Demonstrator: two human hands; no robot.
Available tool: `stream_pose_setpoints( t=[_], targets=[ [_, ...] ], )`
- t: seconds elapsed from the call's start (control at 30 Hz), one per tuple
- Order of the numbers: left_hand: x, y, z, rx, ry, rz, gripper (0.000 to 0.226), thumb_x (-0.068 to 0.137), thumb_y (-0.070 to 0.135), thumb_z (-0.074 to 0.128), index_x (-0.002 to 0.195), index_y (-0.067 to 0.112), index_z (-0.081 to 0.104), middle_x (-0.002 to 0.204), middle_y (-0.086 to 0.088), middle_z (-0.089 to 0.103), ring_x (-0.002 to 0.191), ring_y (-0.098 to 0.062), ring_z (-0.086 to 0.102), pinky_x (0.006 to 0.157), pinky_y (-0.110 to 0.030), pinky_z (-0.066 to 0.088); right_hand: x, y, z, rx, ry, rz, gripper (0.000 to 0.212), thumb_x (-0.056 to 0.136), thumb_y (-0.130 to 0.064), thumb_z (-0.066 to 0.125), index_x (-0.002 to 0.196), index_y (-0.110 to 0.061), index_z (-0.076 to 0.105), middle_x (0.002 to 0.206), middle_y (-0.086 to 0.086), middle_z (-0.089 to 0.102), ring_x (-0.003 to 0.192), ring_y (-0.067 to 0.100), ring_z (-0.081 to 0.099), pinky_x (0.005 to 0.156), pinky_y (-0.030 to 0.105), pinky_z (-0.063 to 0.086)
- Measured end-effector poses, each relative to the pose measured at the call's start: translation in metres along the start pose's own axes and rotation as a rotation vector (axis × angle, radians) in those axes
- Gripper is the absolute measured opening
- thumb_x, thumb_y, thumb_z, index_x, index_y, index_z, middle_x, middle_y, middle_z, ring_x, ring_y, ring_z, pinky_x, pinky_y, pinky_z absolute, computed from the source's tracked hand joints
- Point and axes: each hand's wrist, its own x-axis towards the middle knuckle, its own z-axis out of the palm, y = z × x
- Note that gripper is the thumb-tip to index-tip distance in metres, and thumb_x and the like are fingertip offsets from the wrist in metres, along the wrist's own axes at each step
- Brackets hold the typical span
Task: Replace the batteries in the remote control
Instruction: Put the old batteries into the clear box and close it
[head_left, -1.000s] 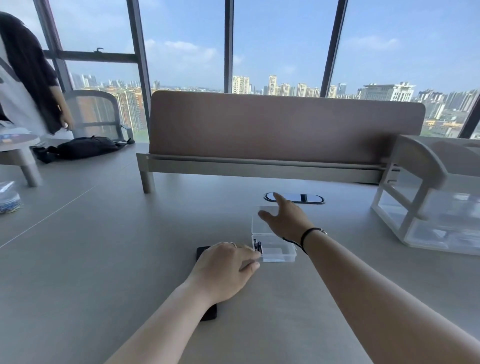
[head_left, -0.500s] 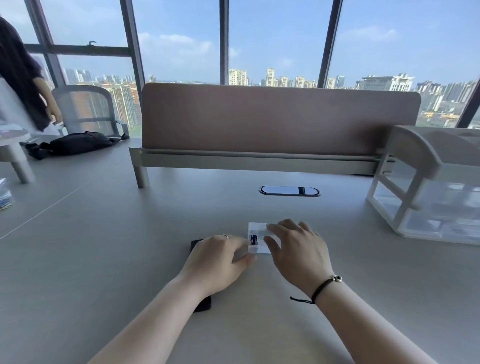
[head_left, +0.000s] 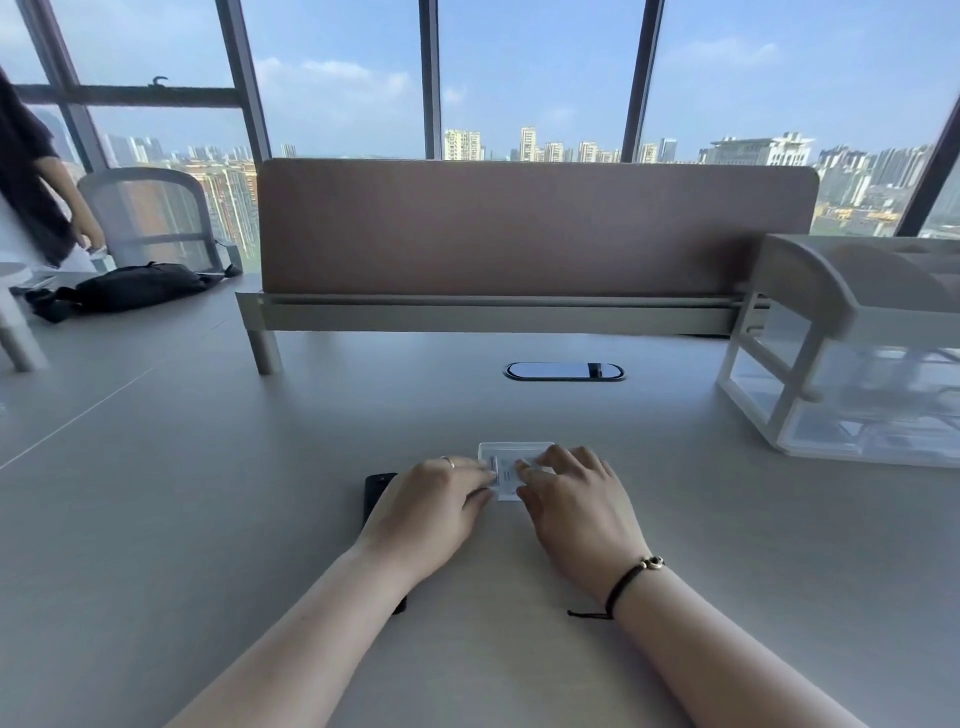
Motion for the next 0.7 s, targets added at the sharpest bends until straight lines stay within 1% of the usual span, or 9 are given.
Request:
stream_pose_setpoints(
  t=[0.1, 0.17, 0.23, 0.33, 0.47, 0.53, 0.6, 0.67, 0.7],
  targets=[
    [0.003, 0.001, 0.004, -0.012, 0.01, -0.007, 0.015, 0.084, 0.02, 0.067, 0.092, 0.013, 0.077, 0.098, -0.005, 0.077, 0.093, -0.025, 0.071, 0.076, -0.037, 0.057, -0.001, 0.003, 0.003, 0.019, 0.012, -0.021, 0.023, 0.079, -0.024, 0.073, 0.101, -0.02, 0.074, 0.094, 0.004, 0.069, 0.077, 0.034, 0.06, 0.063, 0.039, 0.055],
    [0.004, 0.0, 0.008, -0.018, 0.006, -0.032, 0.017, 0.082, 0.022, 0.062, 0.084, 0.011, 0.075, 0.089, -0.007, 0.075, 0.085, -0.027, 0.07, 0.07, -0.038, 0.057, -0.002, 0.005, 0.004, 0.022, 0.017, -0.03, 0.025, 0.079, -0.025, 0.073, 0.103, -0.021, 0.074, 0.095, 0.003, 0.069, 0.077, 0.033, 0.059, 0.062, 0.039, 0.055],
    [0.006, -0.002, 0.01, -0.033, 0.006, -0.047, 0.017, 0.081, 0.022, 0.062, 0.082, 0.011, 0.074, 0.086, -0.007, 0.075, 0.083, -0.026, 0.069, 0.069, -0.038, 0.056, -0.002, 0.006, 0.004, 0.035, 0.023, -0.03, 0.025, 0.079, -0.025, 0.073, 0.103, -0.022, 0.074, 0.095, 0.002, 0.069, 0.077, 0.032, 0.059, 0.061, 0.039, 0.055],
    [0.007, -0.003, 0.011, -0.036, 0.011, -0.037, 0.011, 0.081, 0.017, 0.067, 0.083, 0.011, 0.075, 0.086, -0.007, 0.075, 0.082, -0.025, 0.07, 0.069, -0.037, 0.056, -0.002, 0.007, 0.005, 0.056, 0.031, -0.034, 0.025, 0.077, -0.024, 0.075, 0.102, -0.023, 0.075, 0.094, 0.001, 0.07, 0.076, 0.032, 0.059, 0.06, 0.038, 0.055],
    [0.006, -0.004, 0.01, -0.026, -0.005, -0.048, 0.012, 0.082, 0.018, 0.066, 0.085, 0.012, 0.076, 0.087, -0.006, 0.075, 0.083, -0.025, 0.07, 0.07, -0.037, 0.056, -0.002, 0.008, 0.006, 0.089, 0.033, -0.004, 0.026, 0.077, -0.027, 0.077, 0.102, -0.026, 0.075, 0.095, -0.002, 0.07, 0.079, 0.03, 0.06, 0.061, 0.036, 0.055],
    [0.005, 0.002, 0.005, 0.003, -0.017, -0.048, 0.014, 0.084, 0.021, 0.065, 0.088, 0.014, 0.076, 0.093, -0.004, 0.076, 0.087, -0.025, 0.069, 0.071, -0.038, 0.055, -0.003, 0.007, 0.005, 0.102, 0.039, 0.01, 0.025, 0.077, -0.027, 0.077, 0.103, -0.027, 0.075, 0.095, -0.003, 0.07, 0.079, 0.03, 0.06, 0.063, 0.035, 0.054],
    [0.002, 0.01, -0.005, 0.08, -0.027, -0.054, 0.019, 0.087, 0.031, 0.061, 0.1, 0.024, 0.074, 0.108, 0.006, 0.074, 0.097, -0.022, 0.068, 0.075, -0.036, 0.055, -0.004, 0.007, 0.005, 0.11, 0.037, 0.024, 0.025, 0.078, -0.028, 0.075, 0.104, -0.027, 0.074, 0.097, -0.003, 0.069, 0.082, 0.03, 0.06, 0.065, 0.036, 0.054],
    [-0.005, 0.014, -0.014, 0.16, -0.049, -0.079, 0.029, 0.089, 0.043, 0.056, 0.115, 0.035, 0.067, 0.127, 0.018, 0.065, 0.109, -0.016, 0.064, 0.082, -0.031, 0.052, -0.005, 0.007, 0.003, 0.106, 0.013, 0.038, 0.027, 0.08, -0.032, 0.071, 0.107, -0.028, 0.072, 0.102, -0.004, 0.068, 0.088, 0.029, 0.06, 0.071, 0.038, 0.053],
    [-0.008, 0.013, -0.019, 0.186, -0.069, -0.111, 0.035, 0.088, 0.049, 0.054, 0.12, 0.038, 0.063, 0.136, 0.02, 0.058, 0.116, -0.015, 0.06, 0.088, -0.031, 0.048, -0.005, 0.006, 0.001, 0.103, -0.004, 0.045, 0.029, 0.082, -0.035, 0.068, 0.11, -0.028, 0.07, 0.106, -0.004, 0.066, 0.093, 0.028, 0.06, 0.075, 0.038, 0.052]
  ],
)
